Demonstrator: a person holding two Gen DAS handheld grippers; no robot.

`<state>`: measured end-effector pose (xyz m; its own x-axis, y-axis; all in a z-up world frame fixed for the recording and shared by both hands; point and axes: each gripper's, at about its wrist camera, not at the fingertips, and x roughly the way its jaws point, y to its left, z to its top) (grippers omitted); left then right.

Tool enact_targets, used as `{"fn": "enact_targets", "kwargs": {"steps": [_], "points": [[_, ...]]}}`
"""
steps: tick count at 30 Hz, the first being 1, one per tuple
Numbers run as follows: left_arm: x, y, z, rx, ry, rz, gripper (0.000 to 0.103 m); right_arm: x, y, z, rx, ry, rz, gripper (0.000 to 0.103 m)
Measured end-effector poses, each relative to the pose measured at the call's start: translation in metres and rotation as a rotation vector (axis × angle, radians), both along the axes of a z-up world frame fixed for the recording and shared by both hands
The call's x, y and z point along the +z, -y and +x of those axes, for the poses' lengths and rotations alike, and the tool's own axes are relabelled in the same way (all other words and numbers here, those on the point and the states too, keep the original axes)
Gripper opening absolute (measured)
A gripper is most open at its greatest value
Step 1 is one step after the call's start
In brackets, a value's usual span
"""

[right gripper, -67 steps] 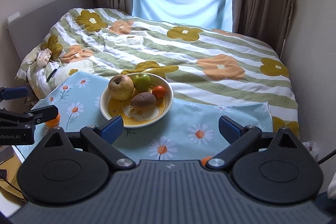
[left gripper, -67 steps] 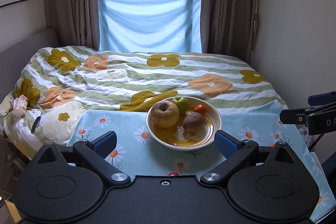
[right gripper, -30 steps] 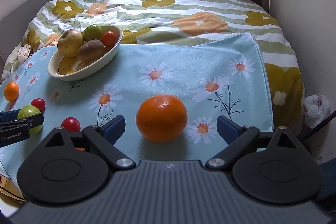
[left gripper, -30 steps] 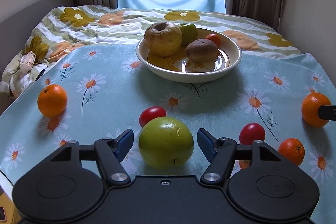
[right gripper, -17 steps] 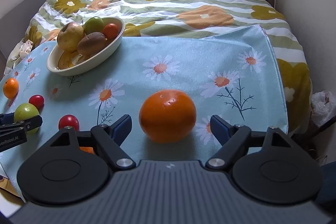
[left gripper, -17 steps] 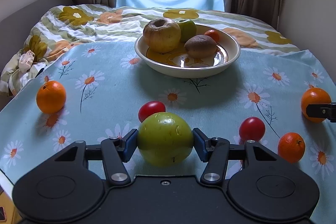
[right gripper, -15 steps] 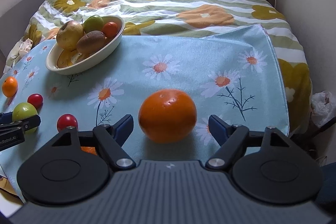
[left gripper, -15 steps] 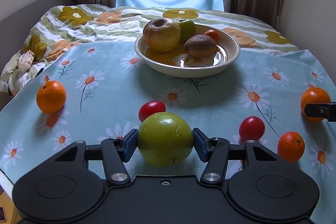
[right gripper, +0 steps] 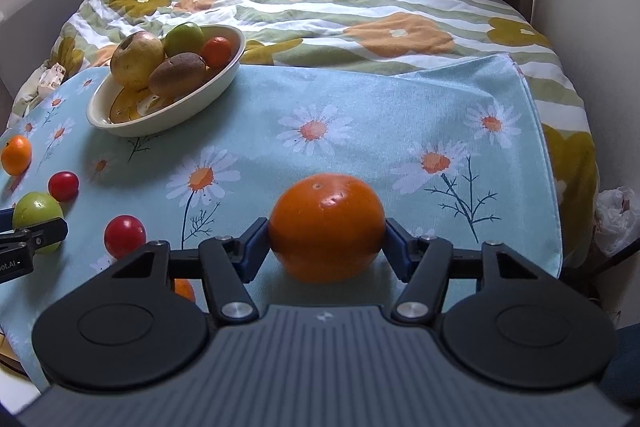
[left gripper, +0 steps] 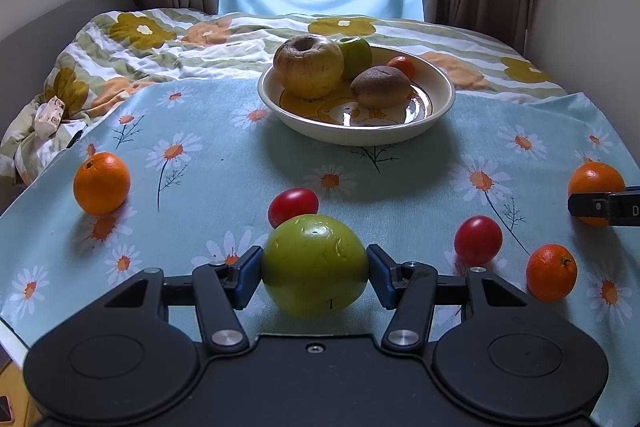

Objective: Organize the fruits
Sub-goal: 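Carry the green apple in the left tool while the right tool carries the orange to the bowl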

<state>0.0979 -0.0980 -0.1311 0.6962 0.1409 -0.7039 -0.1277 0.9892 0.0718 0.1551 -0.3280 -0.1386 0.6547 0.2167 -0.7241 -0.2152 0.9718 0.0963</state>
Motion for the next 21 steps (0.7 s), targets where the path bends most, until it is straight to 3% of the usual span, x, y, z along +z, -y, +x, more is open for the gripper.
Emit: {"fn": "enact_targets", "kwargs": {"steps": [9, 21], "points": [[0.018, -0.002, -0.013, -0.001, 0.019, -0.001, 0.06, 0.016, -0.007, -0.01, 0.013, 0.022, -0.004, 0.075], [0.067, -0.015, -0.021, -0.011, 0.094, -0.006, 0.06, 0.068, -0.039, -0.019, 0.056, 0.085, -0.003, 0.075]]}}
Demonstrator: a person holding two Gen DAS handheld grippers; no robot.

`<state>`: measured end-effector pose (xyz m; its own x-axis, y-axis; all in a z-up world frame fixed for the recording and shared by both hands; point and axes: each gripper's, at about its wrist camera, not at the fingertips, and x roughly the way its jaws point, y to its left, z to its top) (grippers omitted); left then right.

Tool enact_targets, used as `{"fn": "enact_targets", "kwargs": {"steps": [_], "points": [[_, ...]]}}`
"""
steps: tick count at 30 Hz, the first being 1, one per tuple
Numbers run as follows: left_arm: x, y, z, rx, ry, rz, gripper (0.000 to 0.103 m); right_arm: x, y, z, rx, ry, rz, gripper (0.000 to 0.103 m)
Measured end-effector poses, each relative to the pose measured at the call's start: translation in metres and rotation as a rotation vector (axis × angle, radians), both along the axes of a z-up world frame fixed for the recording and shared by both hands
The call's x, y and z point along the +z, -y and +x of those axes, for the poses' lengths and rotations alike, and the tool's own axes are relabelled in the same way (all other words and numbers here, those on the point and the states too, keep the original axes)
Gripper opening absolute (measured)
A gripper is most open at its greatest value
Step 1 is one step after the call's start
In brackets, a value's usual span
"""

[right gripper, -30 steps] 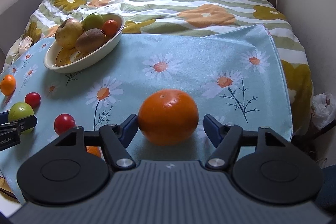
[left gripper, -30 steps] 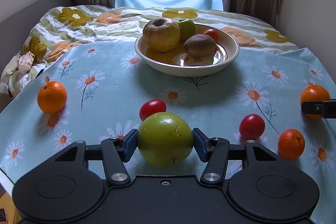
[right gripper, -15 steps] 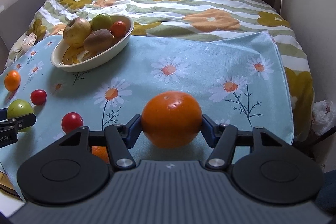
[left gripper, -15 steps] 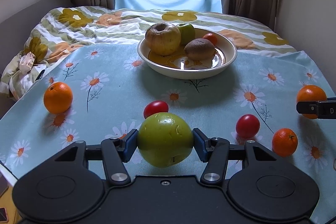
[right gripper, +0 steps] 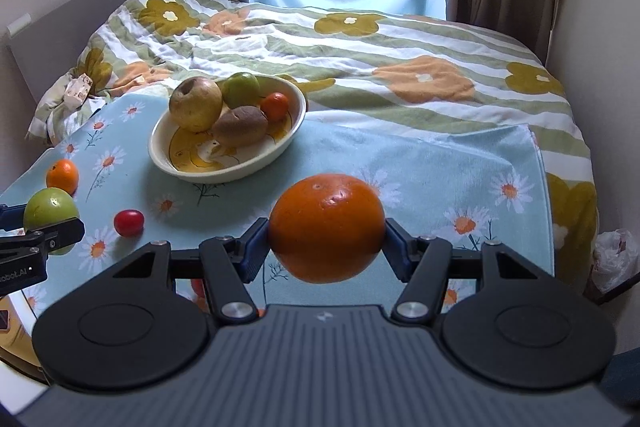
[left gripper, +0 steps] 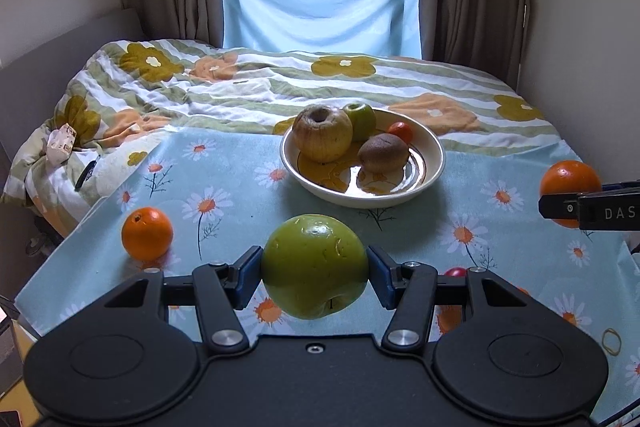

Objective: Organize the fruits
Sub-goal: 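Carry the green apple in the left tool while the right tool carries the orange to the bowl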

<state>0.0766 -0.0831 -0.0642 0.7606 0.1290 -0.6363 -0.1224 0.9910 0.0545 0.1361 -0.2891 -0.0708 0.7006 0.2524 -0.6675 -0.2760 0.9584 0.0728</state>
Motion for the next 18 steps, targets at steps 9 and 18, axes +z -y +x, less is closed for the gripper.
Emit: {"fn": "enact_targets", "kwargs": {"steps": [9, 18], "points": [[0.036, -0.018, 0.01, -0.068, 0.039, 0.007, 0.06, 0.039, -0.041, -0.007, -0.015, 0.025, 0.021, 0.075], [0.052, -0.04, 0.035, -0.165, 0.058, -0.005, 0.06, 0.062, -0.078, -0.003, -0.069, 0.009, 0.045, 0.075]]}}
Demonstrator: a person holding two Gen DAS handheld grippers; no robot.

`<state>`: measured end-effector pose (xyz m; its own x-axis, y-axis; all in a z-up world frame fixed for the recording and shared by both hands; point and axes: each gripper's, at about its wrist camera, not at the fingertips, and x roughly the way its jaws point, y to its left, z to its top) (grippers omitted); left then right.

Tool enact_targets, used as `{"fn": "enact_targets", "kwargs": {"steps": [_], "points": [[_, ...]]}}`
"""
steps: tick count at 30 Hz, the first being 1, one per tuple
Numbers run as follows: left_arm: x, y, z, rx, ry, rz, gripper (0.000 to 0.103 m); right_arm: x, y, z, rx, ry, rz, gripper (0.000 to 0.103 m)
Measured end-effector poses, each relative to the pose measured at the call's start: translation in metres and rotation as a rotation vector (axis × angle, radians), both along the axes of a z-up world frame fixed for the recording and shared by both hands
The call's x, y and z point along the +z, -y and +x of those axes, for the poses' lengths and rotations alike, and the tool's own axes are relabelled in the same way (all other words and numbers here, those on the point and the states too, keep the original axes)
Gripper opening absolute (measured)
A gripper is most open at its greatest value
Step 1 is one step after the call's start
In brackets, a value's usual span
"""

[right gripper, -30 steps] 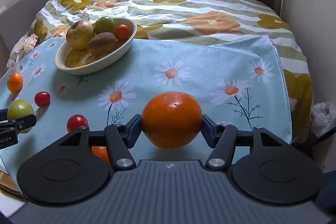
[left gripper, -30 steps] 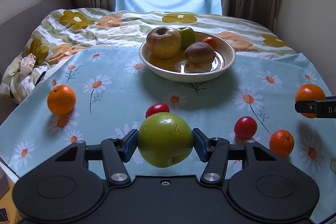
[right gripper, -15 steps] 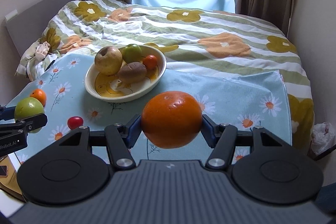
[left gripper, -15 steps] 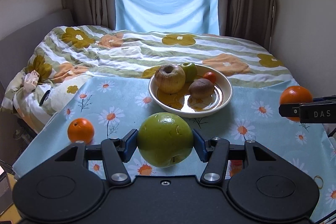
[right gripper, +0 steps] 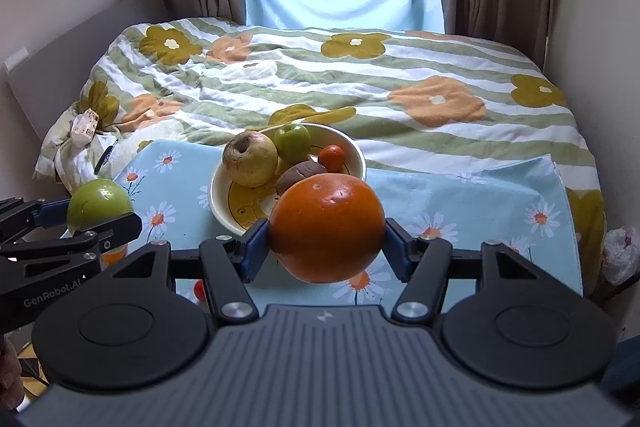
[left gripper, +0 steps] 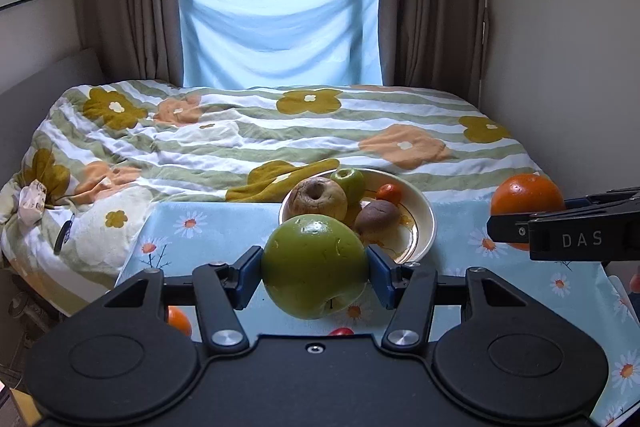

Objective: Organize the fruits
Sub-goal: 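Carry the green apple in the left tool while the right tool carries the orange to the bowl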

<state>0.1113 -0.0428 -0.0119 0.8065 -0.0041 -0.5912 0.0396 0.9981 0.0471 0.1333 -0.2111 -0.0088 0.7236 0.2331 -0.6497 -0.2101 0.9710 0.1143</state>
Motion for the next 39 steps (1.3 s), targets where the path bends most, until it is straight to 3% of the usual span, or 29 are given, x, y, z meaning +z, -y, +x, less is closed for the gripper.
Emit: {"fn": "enact_targets", "kwargs": {"steps": [9, 22, 32, 39], "points": [[-0.002, -0.017, 0.046, -0.121, -0.008, -0.004, 0.06, 0.006, -0.028, 0.029, -0.067, 0.001, -0.001, 0.075], [-0.05, -0.017, 0.114, -0.275, -0.092, 0.023, 0.06, -0.029, -0.046, 0.089, -0.193, -0.054, 0.006, 0.075], [-0.091, 0.0, 0.139, -0.365, -0.146, 0.07, 0.06, -0.054, -0.038, 0.107, -0.262, -0.094, 0.002, 0.075], [-0.104, 0.011, 0.142, -0.398, -0.155, 0.096, 0.06, -0.062, -0.034, 0.108, -0.281, -0.112, -0.006, 0.075]]}}
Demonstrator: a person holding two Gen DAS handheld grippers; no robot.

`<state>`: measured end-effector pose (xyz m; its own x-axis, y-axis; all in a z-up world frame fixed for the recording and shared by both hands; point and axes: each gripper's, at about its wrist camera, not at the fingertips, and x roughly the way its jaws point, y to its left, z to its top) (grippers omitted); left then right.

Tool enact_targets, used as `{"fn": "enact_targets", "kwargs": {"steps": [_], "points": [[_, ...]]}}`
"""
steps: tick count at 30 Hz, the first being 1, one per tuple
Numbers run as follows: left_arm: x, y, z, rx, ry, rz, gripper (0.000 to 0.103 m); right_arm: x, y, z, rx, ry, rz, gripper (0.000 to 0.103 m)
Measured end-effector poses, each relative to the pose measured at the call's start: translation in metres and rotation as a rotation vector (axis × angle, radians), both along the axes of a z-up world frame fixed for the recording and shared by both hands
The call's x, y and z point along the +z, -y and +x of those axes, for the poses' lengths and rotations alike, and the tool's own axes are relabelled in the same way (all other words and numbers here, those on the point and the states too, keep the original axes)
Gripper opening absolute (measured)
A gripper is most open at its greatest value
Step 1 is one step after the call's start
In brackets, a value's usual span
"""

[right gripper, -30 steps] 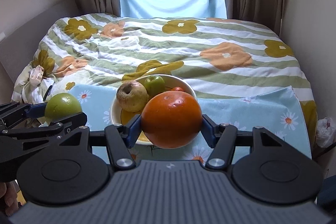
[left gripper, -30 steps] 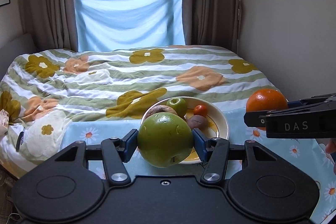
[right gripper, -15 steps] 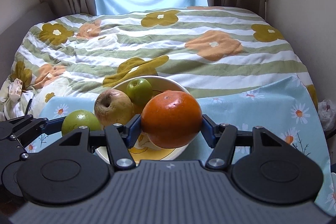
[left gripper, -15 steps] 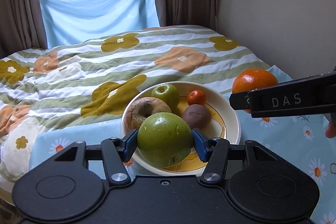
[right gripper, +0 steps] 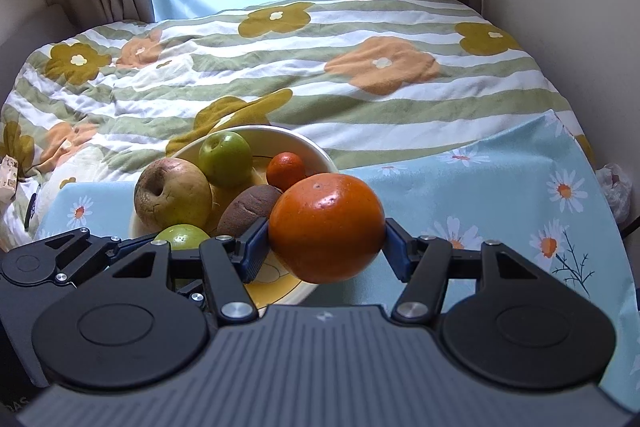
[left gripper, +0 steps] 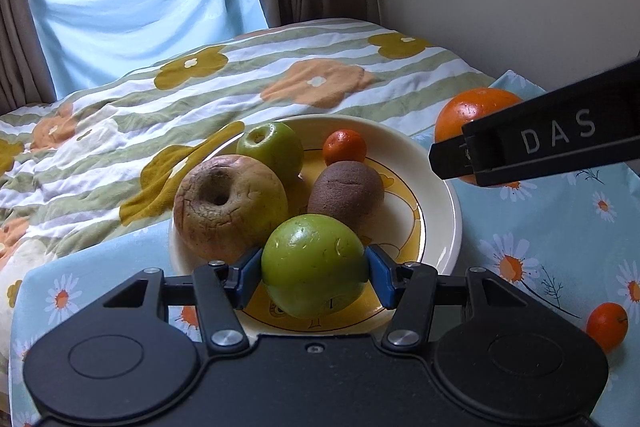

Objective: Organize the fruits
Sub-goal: 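Carry the green apple in the left tool while the right tool carries the orange to the bowl, then open the left tool to drop the green apple in the bowl while the right tool releases the orange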

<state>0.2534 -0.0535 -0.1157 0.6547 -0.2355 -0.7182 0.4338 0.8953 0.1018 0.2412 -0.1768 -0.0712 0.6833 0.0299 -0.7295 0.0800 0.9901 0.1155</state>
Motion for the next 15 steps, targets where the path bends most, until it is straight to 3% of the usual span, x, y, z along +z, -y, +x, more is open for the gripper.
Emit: {"fn": "enact_targets", "kwargs": {"steps": [6, 7, 9, 11, 15], "points": [[-0.001, 0.0, 0.002, -0.003, -0.023, 0.001, 0.061, 0.003, 0.005, -0.001, 0.008, -0.002, -0.008, 0.075], [0.0, 0.0, 0.001, 0.001, -0.02, 0.0, 0.065, 0.005, 0.007, -0.001, 0.011, 0.0, -0.005, 0.075], [0.007, -0.003, -0.004, 0.02, 0.014, -0.004, 0.094, 0.009, 0.01, -0.003, 0.016, 0.007, -0.003, 0.075], [0.016, -0.007, -0.01, 0.041, 0.051, -0.013, 0.097, 0.014, 0.011, -0.004, 0.025, 0.016, -0.008, 0.075], [0.029, -0.015, -0.018, 0.082, 0.048, -0.016, 0.098, 0.024, 0.011, -0.006, 0.044, 0.033, -0.009, 0.075]]}}
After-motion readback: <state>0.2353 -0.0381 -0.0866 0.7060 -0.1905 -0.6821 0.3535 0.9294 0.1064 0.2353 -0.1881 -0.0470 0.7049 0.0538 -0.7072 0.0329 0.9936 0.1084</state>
